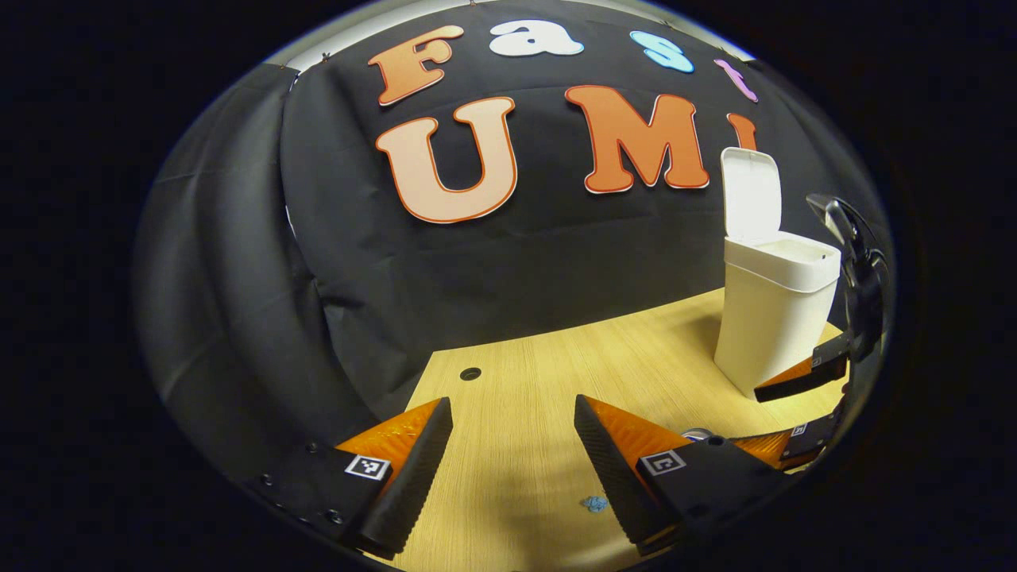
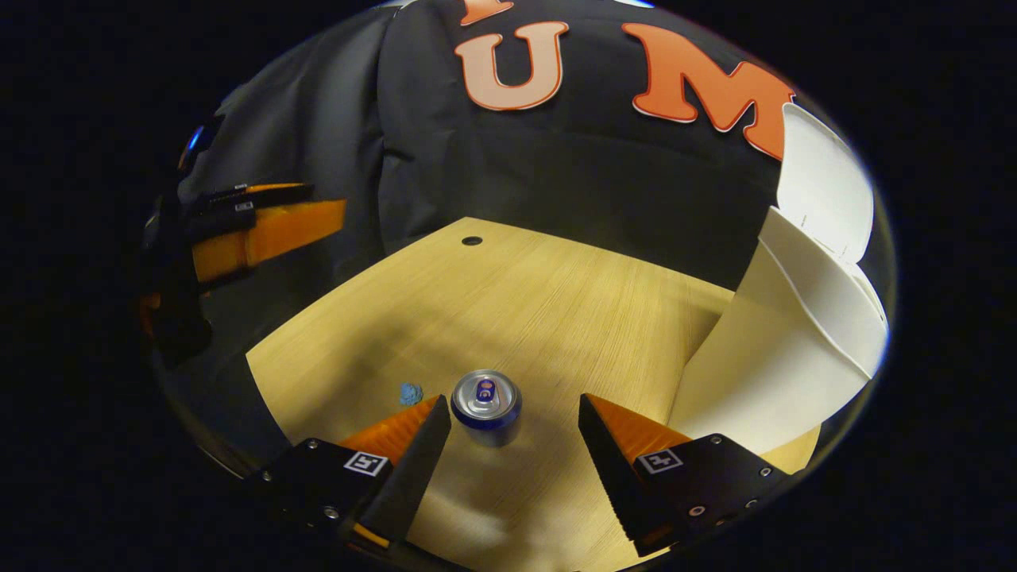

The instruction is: Press the lid of the desktop garbage bin to open it, pick up the crumpled paper on the desktop and throw it into the bin, then pick up the pop can on the desktop and drop it into the bin, and finally close the garbage bin lid.

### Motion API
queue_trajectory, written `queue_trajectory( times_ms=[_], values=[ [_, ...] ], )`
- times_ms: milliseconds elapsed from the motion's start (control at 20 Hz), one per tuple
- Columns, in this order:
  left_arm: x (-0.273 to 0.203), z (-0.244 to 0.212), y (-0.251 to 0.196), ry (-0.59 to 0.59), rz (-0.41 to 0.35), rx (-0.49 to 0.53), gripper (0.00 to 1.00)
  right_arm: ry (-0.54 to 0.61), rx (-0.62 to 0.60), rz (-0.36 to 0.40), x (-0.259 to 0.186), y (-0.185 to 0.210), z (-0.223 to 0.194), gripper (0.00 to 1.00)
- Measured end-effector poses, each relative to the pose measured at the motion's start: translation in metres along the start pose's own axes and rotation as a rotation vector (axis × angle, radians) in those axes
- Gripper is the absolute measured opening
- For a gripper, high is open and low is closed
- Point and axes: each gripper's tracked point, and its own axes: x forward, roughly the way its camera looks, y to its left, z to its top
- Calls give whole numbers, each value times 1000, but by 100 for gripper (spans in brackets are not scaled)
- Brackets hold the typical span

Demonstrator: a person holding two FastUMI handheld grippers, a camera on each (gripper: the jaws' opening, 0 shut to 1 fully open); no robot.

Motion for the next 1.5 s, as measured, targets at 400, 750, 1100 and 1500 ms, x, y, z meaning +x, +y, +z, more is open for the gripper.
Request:
queue_trajectory(
  times_ms=[400,750,1100,1500],
  values=[
    [5,-8,7,37,43,-5,99,88,-54,67,40,13,-26,98],
    [18,-48,-16,185,-55,-99,100,107,-70,99,61,20,-30,99],
    [25,-110,-33,408,-122,-213,99,123,-42,110,73,24,-33,92],
    [34,-186,-49,615,-186,-194,96,113,-17,90,68,21,-22,81]
  ],
)
